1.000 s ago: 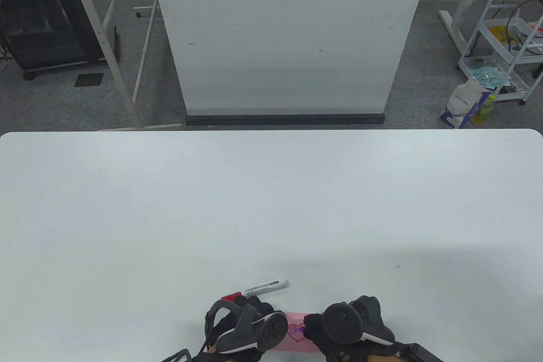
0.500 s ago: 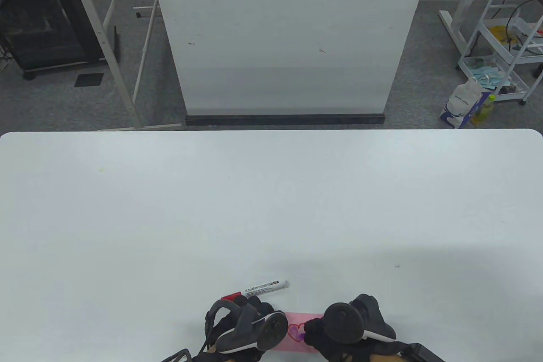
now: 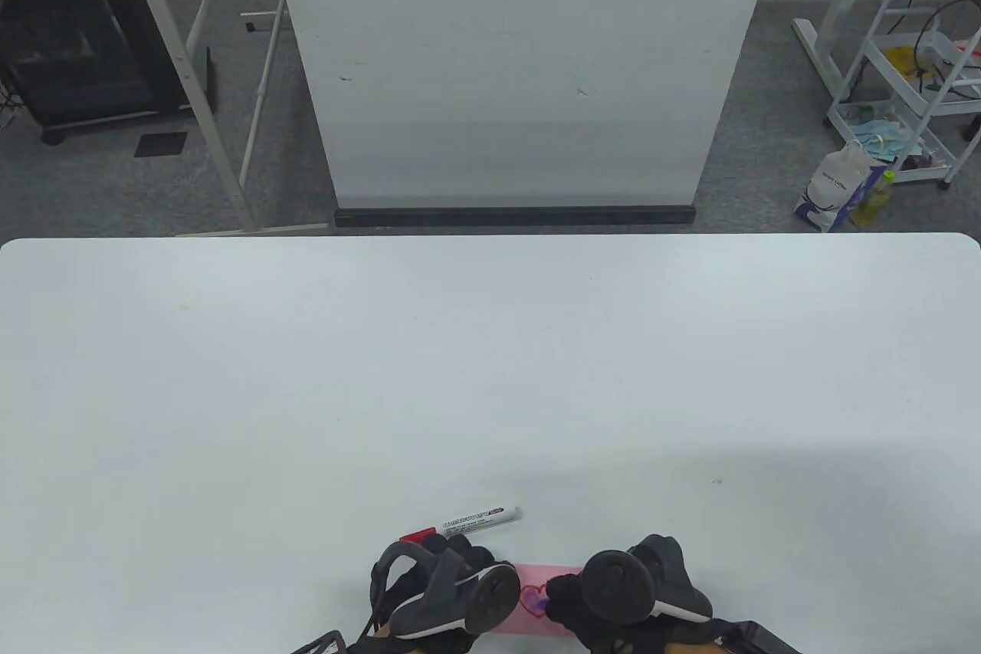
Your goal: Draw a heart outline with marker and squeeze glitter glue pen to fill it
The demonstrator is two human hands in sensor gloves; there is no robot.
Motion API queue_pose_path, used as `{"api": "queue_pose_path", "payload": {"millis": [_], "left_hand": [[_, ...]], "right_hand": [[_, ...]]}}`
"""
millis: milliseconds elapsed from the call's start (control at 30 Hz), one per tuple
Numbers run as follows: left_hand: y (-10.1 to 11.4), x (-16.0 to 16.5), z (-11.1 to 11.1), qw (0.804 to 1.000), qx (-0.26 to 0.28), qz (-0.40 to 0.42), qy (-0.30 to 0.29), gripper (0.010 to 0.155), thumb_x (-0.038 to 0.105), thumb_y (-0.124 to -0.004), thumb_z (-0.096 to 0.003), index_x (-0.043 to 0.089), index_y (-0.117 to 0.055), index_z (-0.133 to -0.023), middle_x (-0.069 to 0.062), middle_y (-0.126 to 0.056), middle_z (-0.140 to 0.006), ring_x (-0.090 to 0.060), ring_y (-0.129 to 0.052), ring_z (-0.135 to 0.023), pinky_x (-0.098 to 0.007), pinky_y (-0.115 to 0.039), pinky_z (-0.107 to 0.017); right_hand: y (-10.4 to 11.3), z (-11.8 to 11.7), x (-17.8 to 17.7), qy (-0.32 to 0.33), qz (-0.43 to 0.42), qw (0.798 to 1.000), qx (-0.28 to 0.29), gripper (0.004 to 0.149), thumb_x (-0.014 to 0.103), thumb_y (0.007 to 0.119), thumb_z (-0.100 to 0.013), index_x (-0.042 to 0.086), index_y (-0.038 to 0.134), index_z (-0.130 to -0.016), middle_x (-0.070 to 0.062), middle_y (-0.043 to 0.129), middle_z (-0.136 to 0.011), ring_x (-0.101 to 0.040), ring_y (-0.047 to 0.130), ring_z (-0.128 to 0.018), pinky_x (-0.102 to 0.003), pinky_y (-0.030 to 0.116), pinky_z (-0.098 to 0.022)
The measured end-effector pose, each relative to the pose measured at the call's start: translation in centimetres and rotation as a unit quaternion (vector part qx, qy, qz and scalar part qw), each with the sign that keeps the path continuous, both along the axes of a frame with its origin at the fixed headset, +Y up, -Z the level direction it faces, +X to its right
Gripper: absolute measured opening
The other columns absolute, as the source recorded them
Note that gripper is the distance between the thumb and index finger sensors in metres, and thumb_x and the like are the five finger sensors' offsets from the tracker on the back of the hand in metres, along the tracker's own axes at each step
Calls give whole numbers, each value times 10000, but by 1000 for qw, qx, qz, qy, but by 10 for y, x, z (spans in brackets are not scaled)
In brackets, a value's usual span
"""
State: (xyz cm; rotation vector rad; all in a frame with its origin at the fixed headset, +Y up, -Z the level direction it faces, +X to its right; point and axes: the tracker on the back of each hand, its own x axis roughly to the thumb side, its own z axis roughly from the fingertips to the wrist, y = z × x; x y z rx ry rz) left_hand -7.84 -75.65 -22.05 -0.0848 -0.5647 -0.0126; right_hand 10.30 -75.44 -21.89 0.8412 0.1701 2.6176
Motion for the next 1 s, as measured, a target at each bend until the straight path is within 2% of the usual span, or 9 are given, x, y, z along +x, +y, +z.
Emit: {"api": "queue_pose_path", "payload": {"millis": [100, 300, 500, 633, 900, 1000], "left_hand": [[0, 0, 0, 1000, 0, 0, 0, 453, 448, -908, -390, 288, -891, -813, 13, -1009, -686, -266, -982, -597, -575, -744, -579], [0, 0, 0, 1000, 0, 0, 0, 453, 447, -910, -388, 288, -892, -812, 11, -1011, -683, -267, -983, -596, -576, -744, -579], [0, 0, 0, 1000, 0, 0, 0, 453, 448, -908, -390, 289, -890, -814, 13, -1008, -686, -265, -982, -597, -575, -743, -580], [0, 0, 0, 1000, 0, 0, 0, 453, 448, -909, -388, 288, -892, -812, 13, -1010, -684, -266, -983, -597, -575, -744, -580], [0, 0, 0, 1000, -1, 0, 0, 453, 449, -908, -390, 291, -889, -814, 14, -1008, -687, -265, -981, -599, -575, -743, -581], [0, 0, 0, 1000, -1, 0, 0, 452, 448, -909, -388, 291, -891, -812, 14, -1009, -684, -265, -982, -597, -575, -744, -580]], "right_hand": [[1, 0, 1, -9, 8, 1000, 14, 411, 401, 866, -370, 102, 980, -629, 33, 1021, -101, -113, 950, 49, -381, 910, -363], [0, 0, 1, 12, -3, 1000, -11, 410, 401, 873, -365, 97, 988, -615, 33, 1020, -91, -114, 948, 54, -379, 912, -361], [1, 0, 1, -12, 10, 1000, 22, 412, 406, 866, -370, 104, 982, -624, 36, 1024, -100, -110, 955, 50, -377, 913, -361], [2, 0, 3, 9, 1, 1000, -10, 408, 401, 877, -363, 91, 994, -602, 34, 1021, -81, -112, 949, 63, -377, 914, -353], [1, 0, 0, -8, 9, 1000, 26, 411, 408, 866, -369, 105, 985, -620, 38, 1027, -99, -107, 957, 51, -375, 916, -358], [3, 0, 3, 5, 6, 1000, 3, 410, 403, 876, -363, 90, 995, -599, 37, 1022, -78, -110, 950, 66, -376, 917, -350]]}}
